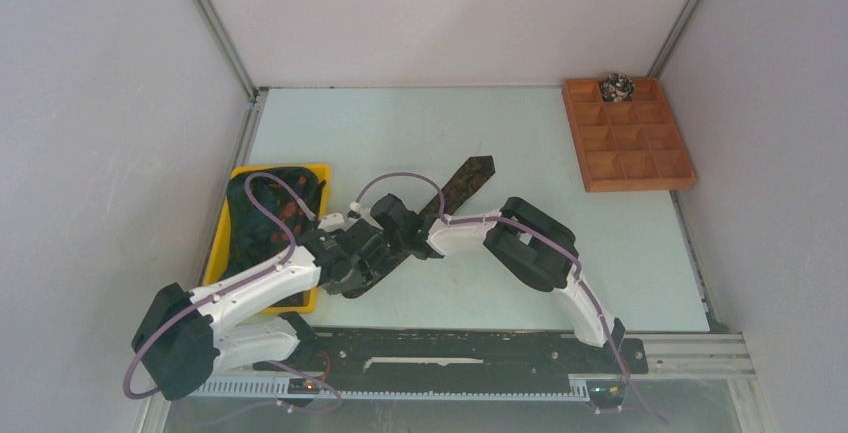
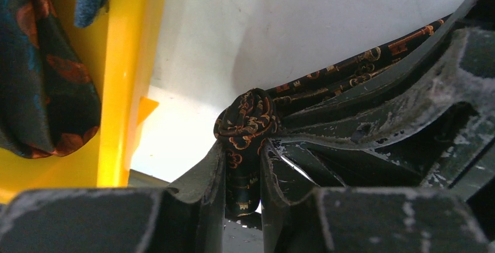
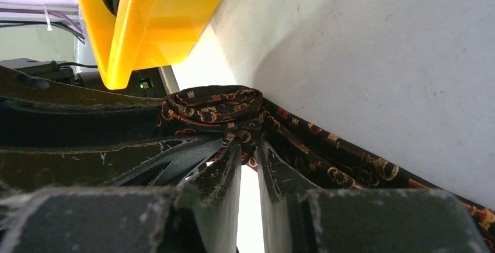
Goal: Roll the ties
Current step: Roll the tie at the center of the board.
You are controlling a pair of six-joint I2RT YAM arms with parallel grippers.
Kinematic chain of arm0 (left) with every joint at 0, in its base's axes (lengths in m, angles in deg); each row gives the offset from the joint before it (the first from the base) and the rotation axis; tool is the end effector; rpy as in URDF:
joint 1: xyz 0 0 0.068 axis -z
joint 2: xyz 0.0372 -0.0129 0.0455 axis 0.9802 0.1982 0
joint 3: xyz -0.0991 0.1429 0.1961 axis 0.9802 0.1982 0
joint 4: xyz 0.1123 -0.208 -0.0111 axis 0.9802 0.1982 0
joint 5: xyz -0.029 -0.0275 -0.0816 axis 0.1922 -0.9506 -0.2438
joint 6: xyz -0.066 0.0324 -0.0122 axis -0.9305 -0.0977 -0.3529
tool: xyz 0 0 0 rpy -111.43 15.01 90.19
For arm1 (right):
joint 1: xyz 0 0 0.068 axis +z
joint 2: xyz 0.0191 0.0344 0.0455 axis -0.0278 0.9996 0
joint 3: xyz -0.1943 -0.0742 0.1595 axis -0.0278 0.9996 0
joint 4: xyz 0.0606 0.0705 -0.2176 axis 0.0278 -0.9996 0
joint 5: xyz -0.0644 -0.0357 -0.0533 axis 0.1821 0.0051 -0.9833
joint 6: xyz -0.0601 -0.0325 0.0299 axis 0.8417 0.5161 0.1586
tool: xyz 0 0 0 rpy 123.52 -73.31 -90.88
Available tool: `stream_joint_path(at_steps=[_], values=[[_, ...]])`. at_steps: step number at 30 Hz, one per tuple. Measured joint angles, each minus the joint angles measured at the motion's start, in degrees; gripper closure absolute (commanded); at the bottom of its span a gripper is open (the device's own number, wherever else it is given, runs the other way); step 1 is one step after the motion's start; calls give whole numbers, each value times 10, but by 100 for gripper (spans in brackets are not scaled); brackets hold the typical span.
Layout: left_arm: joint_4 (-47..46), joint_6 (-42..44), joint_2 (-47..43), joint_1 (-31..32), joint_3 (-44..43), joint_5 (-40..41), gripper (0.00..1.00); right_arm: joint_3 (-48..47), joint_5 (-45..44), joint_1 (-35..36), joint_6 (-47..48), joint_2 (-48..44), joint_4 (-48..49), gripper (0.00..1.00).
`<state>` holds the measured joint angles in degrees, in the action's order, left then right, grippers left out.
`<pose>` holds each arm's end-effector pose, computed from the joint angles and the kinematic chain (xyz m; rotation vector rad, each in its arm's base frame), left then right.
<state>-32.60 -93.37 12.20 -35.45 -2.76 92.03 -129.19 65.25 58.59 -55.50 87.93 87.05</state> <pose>0.1245 -0.0825 0.1611 -0.4943 2.6731 0.1699 0.1954 0.4145 0.1109 -0.9229 2.4966 1.4569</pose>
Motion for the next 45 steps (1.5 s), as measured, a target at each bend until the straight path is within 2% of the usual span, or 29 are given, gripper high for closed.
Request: stream_joint_path(at_steps=[6,10,18,23,28,37,43,45], values=[[32,11,15,0,-17,5,100,-1,0,-2,-2,-1,0,79],[49,19,39,0,-33,8,100,36,-23,-18,-3,-32,-4,79],[77,33,87,0,-66,22,100,162,-151,-103,-44,-173,-7,79],[93,42,134,0,-88,29,100,217,-221,-139,-76,-225,-3,78],[103,48,173,3,-104,30,100,241,-253,-148,-93,-245,-3,79],[116,55,254,24,-150,30,100,241,-261,-156,-99,-245,-3,79],[117,58,299,31,-167,30,93,246,-261,-161,-102,-248,-3,80],[117,59,307,31,-170,30,83,248,-261,-163,-103,-249,-3,80]])
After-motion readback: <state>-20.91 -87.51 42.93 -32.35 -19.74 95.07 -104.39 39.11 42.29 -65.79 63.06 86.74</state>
